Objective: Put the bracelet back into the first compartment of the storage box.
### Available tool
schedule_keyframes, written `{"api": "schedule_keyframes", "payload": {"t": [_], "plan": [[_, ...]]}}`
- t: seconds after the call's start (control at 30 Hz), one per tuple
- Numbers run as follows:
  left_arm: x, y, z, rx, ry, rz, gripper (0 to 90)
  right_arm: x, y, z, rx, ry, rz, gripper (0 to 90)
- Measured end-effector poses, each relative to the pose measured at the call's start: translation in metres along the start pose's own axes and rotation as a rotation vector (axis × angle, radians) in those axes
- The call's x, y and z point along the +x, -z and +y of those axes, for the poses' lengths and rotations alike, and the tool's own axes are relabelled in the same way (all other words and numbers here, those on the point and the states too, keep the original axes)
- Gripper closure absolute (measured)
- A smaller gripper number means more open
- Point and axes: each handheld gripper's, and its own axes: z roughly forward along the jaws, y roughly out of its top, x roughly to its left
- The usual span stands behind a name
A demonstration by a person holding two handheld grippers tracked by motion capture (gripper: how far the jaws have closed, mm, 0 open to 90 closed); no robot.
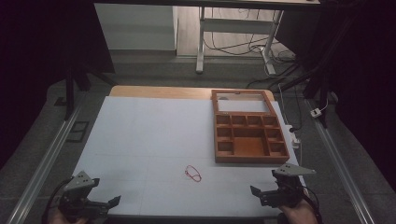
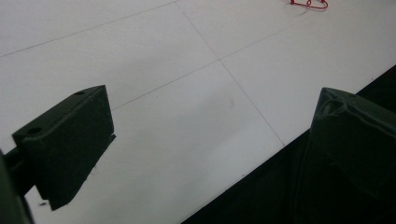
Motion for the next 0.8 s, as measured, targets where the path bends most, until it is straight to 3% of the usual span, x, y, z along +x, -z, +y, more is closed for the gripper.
{"api": "schedule_keyframes", "payload": {"t": [0.27,0.57,0.8], "plan": [[-0.0024,-0.0023,0.0012,0.023,-0.025,-0.003,0.0,-0.0039,-0.0007,0.0001,0.005,-0.031,0.028,0.0],[-0.0041,-0.0022,0.0006,0.026,-0.039,-0.001,0.0,-0.0018,-0.0033,0.0013,0.025,-0.006,0.055,0.0],[-0.0039,-0.0015,0.0002,0.022,-0.036,-0.001,0.0,0.0004,-0.0038,0.0019,0.033,0.018,0.047,0.0]]}}
